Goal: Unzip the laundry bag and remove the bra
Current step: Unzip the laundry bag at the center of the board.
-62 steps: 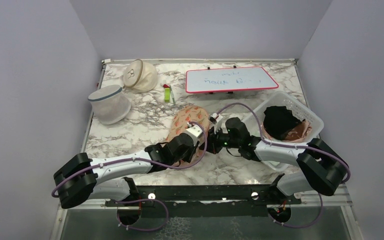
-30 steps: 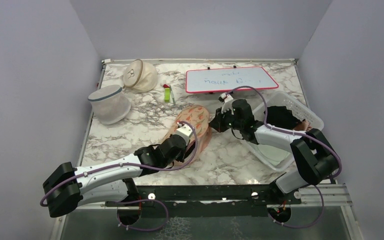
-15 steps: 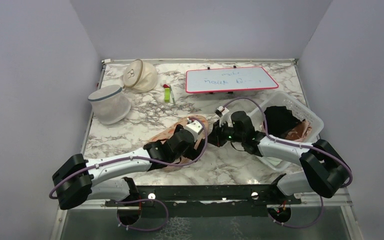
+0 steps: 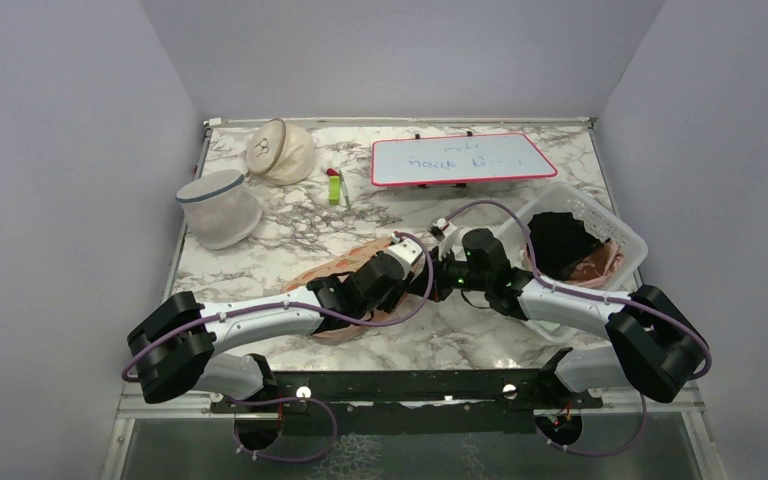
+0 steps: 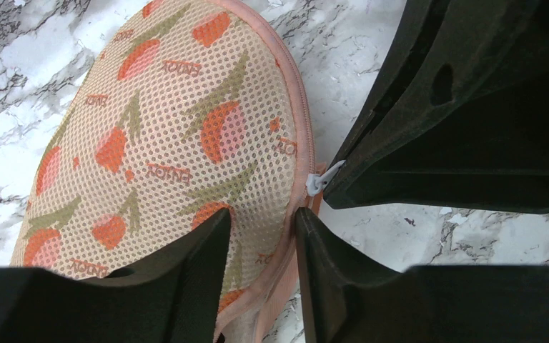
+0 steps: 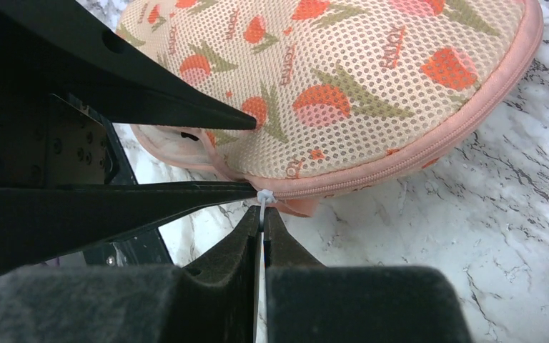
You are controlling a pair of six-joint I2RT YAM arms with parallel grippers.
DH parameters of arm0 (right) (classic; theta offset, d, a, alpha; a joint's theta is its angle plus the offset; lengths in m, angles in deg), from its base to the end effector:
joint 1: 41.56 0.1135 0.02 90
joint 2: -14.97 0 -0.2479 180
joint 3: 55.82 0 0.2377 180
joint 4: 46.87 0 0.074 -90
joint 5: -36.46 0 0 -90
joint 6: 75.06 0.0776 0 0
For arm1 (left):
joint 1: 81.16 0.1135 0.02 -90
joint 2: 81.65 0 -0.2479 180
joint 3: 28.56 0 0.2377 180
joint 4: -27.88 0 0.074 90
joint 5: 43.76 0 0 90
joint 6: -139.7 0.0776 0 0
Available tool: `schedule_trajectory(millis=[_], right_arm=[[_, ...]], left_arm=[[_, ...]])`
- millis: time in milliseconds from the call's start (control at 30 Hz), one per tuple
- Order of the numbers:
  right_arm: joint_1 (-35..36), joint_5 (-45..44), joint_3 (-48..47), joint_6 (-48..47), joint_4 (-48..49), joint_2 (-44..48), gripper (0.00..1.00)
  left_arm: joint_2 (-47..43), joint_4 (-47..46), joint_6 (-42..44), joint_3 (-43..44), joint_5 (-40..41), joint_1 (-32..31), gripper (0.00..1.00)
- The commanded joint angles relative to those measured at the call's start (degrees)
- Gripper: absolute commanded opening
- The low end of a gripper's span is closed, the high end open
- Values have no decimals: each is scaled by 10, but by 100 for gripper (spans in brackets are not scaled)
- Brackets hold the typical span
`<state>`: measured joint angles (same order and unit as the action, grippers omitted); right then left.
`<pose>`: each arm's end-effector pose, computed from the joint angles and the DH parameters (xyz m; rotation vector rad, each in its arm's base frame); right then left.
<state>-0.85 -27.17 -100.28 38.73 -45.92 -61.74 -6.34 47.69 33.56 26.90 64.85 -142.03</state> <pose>0.1948 0.2131 0.1534 -0.6257 2.1873 1.1237 0.1649 -0.2450 0.1784 0.6926 2.1363 -0.3680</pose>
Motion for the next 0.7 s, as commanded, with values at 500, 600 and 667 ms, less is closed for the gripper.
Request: schedule_trajectory(millis=[500,600,667], right_arm=[[4,-47,-17,6,-10,28,1],[3,-99,-16,-11,-29,32,1],[0,-128,-27,-31,-53,26,1]], left_arm=[[-19,18,16,1,-2,0,0],[-49,16,19,-21,-2,0,0],[-70,26,15,-32,3,0,0]])
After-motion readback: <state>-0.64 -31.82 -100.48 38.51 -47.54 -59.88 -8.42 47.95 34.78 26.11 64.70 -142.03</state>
